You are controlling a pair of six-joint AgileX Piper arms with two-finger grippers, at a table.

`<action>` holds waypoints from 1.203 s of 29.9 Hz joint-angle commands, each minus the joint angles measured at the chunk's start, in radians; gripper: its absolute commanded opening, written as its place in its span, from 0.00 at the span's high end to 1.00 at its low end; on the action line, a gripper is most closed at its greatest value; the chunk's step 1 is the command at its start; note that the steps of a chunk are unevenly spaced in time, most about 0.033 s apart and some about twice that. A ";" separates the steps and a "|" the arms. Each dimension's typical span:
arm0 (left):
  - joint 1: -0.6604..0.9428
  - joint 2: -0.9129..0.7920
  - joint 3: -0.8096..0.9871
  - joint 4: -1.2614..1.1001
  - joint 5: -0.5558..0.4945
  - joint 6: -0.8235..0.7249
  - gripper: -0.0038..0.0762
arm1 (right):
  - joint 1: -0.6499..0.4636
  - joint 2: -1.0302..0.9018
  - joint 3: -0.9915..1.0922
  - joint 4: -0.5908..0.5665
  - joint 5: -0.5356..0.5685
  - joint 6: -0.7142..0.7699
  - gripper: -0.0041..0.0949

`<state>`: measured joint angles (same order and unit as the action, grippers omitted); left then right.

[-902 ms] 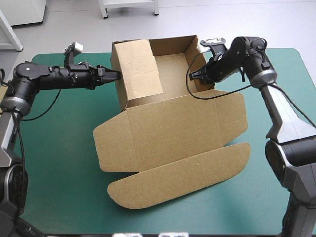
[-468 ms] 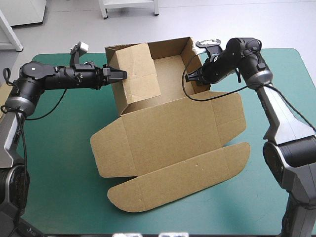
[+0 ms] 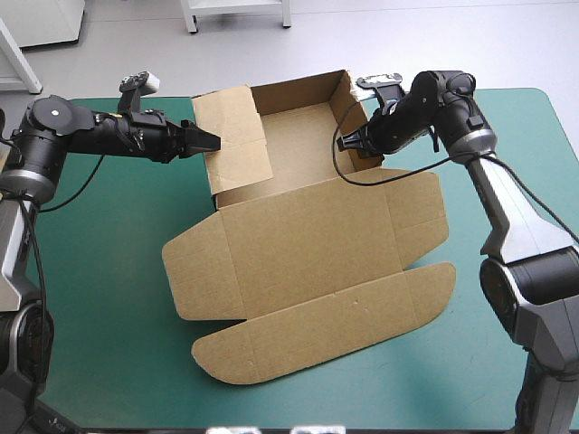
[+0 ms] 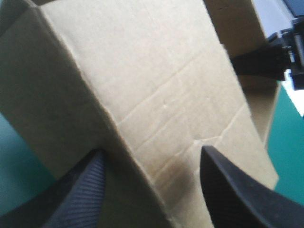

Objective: Fold the box

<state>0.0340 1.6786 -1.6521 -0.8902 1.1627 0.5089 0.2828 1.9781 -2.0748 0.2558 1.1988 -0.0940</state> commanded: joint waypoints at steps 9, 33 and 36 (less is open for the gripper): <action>-0.001 -0.054 -0.048 0.094 -0.056 -0.130 0.42 | 0.005 -0.062 -0.033 0.034 -0.050 0.006 0.96; -0.120 -0.052 -0.048 0.244 -0.170 -0.269 0.42 | 0.035 -0.062 -0.033 0.018 -0.070 0.048 0.96; -0.131 -0.052 -0.049 0.274 -0.174 -0.295 0.42 | 0.046 -0.062 -0.033 0.010 -0.074 0.055 0.96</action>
<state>-0.0811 1.6764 -1.6675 -0.6069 1.0209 0.2517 0.3168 1.9781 -2.0748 0.2104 1.1792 -0.0479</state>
